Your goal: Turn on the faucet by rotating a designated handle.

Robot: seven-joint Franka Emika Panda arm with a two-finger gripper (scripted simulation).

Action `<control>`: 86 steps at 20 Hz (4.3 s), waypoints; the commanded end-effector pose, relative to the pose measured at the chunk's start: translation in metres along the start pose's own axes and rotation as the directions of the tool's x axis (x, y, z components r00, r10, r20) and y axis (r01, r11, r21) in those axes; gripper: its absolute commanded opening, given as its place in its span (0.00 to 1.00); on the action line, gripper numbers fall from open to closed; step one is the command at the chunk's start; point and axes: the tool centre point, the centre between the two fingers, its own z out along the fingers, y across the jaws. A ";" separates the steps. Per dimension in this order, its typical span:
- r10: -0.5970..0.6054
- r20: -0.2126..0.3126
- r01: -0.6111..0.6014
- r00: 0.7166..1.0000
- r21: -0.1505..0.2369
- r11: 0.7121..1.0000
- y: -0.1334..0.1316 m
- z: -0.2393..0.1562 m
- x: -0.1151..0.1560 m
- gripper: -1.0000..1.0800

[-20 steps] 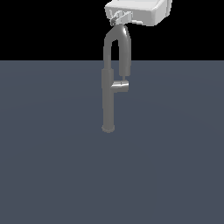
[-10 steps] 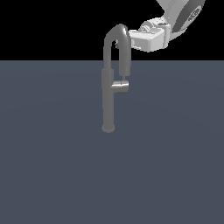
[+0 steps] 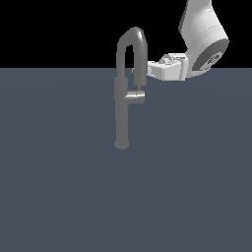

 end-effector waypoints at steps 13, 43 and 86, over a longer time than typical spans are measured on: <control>0.063 0.084 -0.068 0.994 0.064 0.996 -0.003 0.001 0.026 0.00; 0.056 0.078 -0.061 0.995 0.070 0.996 0.048 0.004 0.012 0.00; 0.010 0.077 -0.014 0.997 0.051 0.999 0.079 0.011 0.082 0.00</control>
